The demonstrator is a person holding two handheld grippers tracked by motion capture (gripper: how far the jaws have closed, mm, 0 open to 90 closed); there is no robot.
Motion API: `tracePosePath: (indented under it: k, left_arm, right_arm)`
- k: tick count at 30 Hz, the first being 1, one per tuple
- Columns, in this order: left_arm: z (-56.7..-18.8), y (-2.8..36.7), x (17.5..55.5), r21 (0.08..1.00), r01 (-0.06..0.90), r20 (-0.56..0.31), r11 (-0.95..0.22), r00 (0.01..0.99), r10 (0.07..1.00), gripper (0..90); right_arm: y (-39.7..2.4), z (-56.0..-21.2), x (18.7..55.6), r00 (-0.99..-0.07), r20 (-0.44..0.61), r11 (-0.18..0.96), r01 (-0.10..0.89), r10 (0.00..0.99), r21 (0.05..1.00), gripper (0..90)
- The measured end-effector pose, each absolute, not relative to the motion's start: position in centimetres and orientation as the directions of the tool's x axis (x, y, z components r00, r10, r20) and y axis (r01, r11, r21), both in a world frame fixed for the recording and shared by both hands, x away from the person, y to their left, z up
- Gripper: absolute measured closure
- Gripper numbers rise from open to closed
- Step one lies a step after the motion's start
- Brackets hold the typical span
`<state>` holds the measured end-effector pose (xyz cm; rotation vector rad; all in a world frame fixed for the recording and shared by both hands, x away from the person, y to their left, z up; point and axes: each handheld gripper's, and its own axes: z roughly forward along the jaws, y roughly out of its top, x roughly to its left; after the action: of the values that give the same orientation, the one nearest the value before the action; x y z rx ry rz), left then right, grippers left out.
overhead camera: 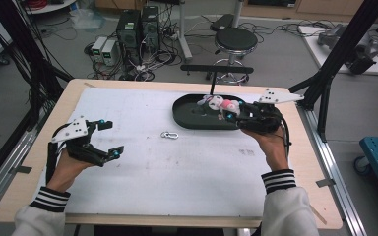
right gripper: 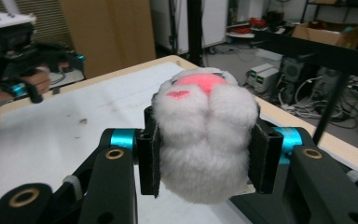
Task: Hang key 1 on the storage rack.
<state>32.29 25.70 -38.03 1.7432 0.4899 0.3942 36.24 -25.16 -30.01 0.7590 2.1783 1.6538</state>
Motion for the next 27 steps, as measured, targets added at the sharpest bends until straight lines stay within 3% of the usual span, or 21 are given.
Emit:
tracePosePath:
  k: [27]
  left_arm:
    - [-43.1, 28.9, 29.4, 0.985, 0.126, -0.024, -0.115, 0.768, 0.641, 1.7]
  right_arm:
    - [-28.1, -28.5, 37.6, -0.651, 0.057, 0.119, 0.224, 0.757, 0.967, 55.3]
